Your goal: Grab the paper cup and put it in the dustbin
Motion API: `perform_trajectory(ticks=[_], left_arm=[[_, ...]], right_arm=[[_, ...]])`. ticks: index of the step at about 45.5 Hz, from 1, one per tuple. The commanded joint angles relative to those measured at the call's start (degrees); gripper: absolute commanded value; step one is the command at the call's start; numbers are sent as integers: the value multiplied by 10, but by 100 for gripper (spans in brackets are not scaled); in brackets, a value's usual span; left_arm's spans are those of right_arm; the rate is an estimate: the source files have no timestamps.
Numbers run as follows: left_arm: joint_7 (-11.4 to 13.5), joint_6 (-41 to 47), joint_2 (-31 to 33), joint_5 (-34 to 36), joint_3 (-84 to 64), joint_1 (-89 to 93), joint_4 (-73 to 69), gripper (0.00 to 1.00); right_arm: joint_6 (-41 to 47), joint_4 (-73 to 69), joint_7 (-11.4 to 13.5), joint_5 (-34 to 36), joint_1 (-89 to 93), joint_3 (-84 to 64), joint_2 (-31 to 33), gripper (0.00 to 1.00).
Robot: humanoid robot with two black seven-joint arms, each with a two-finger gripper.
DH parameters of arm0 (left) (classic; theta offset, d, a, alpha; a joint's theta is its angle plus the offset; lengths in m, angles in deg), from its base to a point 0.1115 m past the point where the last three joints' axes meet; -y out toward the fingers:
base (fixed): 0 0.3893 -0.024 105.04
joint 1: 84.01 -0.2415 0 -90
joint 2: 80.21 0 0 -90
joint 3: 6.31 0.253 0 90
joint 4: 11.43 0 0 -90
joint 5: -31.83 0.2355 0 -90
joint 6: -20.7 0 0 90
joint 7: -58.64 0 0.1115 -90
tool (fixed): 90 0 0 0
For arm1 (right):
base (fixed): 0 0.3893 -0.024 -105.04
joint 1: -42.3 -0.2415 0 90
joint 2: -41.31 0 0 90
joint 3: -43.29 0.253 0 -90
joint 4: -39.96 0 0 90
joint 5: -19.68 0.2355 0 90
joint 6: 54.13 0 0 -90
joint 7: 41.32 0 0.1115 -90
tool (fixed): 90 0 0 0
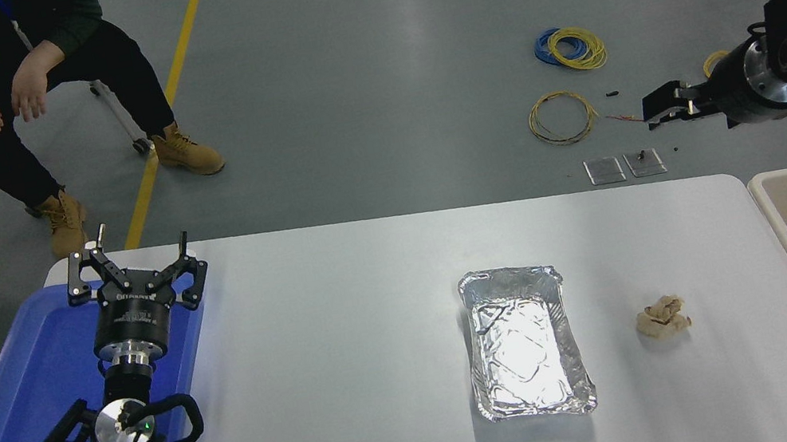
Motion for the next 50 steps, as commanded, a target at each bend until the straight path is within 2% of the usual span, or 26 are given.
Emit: perform_trajectory(ticks=[1, 21, 50], left_arm=[[0, 0, 0, 0, 0, 0, 0, 100], [0, 1, 0, 0, 0, 0, 0, 100], [0, 0, 0, 0, 0, 0, 0, 100]], right_arm=[[68, -85, 0, 0, -58, -5, -8, 100], [174, -145, 0, 0, -116, -4, -7, 100], [178, -152, 0, -1, -121, -4, -6, 100]])
